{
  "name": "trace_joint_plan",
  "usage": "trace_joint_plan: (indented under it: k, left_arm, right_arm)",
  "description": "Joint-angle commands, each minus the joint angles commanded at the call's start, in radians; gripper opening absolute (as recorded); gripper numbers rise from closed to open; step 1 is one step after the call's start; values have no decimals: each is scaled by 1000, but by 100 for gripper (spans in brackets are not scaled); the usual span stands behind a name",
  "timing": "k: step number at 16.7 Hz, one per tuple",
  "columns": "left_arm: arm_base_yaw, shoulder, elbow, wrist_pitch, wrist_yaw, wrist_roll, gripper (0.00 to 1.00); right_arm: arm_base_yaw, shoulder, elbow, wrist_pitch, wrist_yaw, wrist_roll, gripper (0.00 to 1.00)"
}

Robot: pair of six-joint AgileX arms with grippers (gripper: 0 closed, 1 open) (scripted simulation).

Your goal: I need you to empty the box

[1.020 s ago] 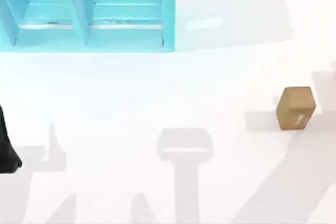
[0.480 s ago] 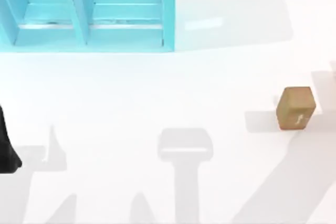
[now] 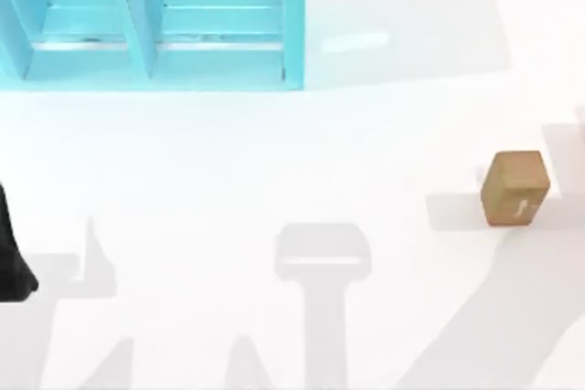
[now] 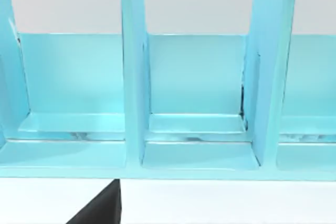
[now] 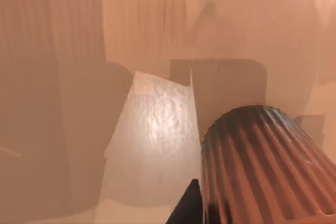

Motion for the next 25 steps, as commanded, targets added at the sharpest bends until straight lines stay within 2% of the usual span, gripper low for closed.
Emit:
trace_joint_plan:
  k: [6,9,13,16,21,25]
  left_arm:
    - [0,0,0,0,0,0,100]
    - [0,0,0,0,0,0,100]
    - [0,0,0,0,0,0,100]
    - [0,0,0,0,0,0,100]
    - [0,0,0,0,0,0,100]
    - [0,0,0,0,0,0,100]
  right_arm:
    - [92,7,228,-63,-29,25,0]
    - [100,16,359,-216,-29,18,0]
    - [34,9,470,-435,-10,-3,0]
    - [-9,-4,487,-507,1,-8,0]
    - [-6,0,483,-508,1,-5,0]
    - [93,-38,397,-459,1,93,0]
